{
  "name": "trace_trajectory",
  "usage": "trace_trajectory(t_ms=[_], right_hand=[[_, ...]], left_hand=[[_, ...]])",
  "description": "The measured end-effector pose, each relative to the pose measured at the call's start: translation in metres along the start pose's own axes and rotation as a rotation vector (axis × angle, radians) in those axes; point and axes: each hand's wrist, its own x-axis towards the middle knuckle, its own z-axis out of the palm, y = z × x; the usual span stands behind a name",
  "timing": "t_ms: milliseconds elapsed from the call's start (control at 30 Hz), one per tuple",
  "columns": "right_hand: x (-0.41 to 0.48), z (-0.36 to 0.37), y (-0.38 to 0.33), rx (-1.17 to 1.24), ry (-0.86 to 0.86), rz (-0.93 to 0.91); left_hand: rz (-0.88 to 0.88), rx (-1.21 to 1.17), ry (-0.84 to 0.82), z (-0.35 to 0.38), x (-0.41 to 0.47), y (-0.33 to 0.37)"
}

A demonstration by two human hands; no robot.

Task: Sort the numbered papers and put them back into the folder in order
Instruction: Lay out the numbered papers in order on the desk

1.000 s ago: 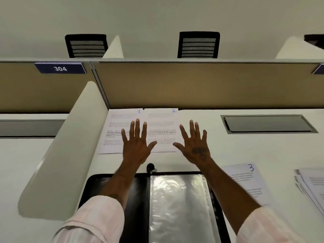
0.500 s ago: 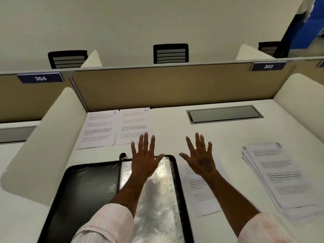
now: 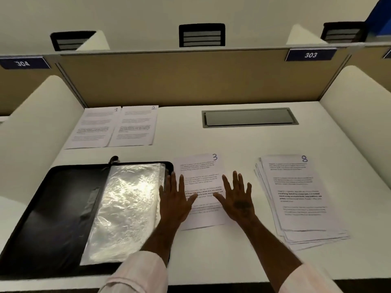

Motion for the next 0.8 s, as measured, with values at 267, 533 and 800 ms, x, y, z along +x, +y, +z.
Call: trace_trajectory(t_ms=[267,533,800], right_hand=[[0.015,0.000,0.000,0.116,-0.087,0.008],[0.040,0.007,0.000,0.262,-0.068,0.173],[0.049,0.010,-0.005,0.495,-0.056,0.338]], left_hand=[[-0.188,-0.041,-0.075,0.004,0.008,0.025],[-0.393,-0.104,-0.036,0.019,0.021,0.034],[-0.565,-0.191,-0.121,0.015,0.028,0.050]])
